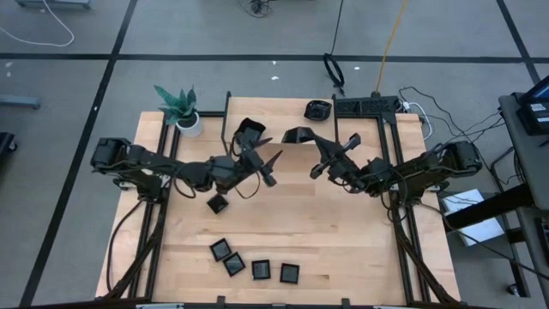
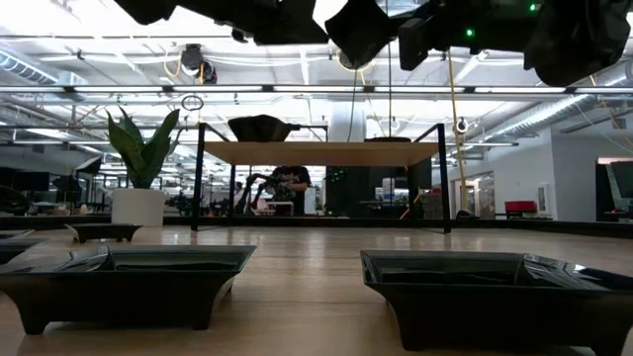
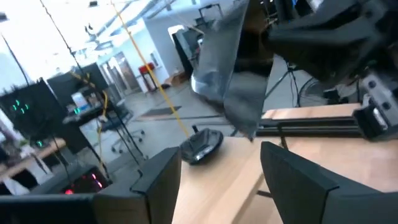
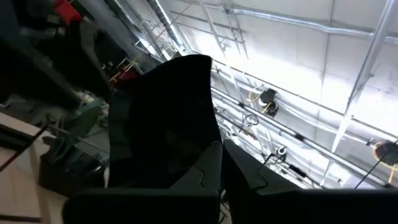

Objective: Pick & Place Mini shaped plates
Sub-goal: Stack the black distorted square plate on top of the other black distorted square plate on the shelf

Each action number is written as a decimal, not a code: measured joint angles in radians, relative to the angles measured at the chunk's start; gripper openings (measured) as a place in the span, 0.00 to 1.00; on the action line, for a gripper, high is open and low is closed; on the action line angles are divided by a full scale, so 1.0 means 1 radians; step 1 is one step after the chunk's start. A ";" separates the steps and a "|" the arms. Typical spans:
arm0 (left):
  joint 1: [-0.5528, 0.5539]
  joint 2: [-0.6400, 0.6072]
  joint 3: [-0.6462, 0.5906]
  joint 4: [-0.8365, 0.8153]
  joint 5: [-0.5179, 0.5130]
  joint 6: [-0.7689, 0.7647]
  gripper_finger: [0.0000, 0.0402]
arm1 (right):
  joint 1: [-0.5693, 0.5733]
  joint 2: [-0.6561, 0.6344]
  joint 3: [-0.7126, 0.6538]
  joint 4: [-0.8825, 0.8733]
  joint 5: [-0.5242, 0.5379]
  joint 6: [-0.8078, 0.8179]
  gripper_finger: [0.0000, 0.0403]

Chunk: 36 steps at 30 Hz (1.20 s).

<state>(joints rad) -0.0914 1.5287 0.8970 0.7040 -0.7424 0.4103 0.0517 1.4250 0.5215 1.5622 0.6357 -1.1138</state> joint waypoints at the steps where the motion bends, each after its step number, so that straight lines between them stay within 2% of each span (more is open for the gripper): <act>1: -0.008 -0.004 0.001 0.003 -0.002 0.021 0.56 | 0.000 0.000 -0.006 -0.004 -0.003 0.014 0.00; 8: -0.071 -0.019 0.012 -0.004 -0.076 0.105 0.56 | 0.000 0.000 -0.032 -0.053 -0.009 0.123 0.00; 15: -0.056 0.019 0.057 -0.046 -0.018 0.075 0.56 | 0.001 0.001 -0.032 -0.120 -0.088 0.264 0.00; 18: -0.043 0.050 0.072 -0.050 -0.022 0.077 0.56 | 0.000 0.001 -0.032 -0.131 -0.085 0.281 0.00; 24: -0.045 0.083 0.110 -0.051 -0.097 0.139 0.56 | 0.000 0.000 -0.032 -0.140 -0.085 0.294 0.00; 31: -0.048 0.083 0.126 -0.049 -0.103 0.141 0.56 | 0.001 0.000 -0.032 -0.156 -0.082 0.295 0.00; 36: -0.048 0.083 0.126 -0.062 -0.099 0.111 0.47 | 0.001 0.000 -0.032 -0.154 -0.079 0.295 0.00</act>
<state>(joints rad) -0.1398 1.6115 1.0229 0.6422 -0.8417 0.5217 0.0525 1.4254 0.4896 1.4082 0.5564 -0.8191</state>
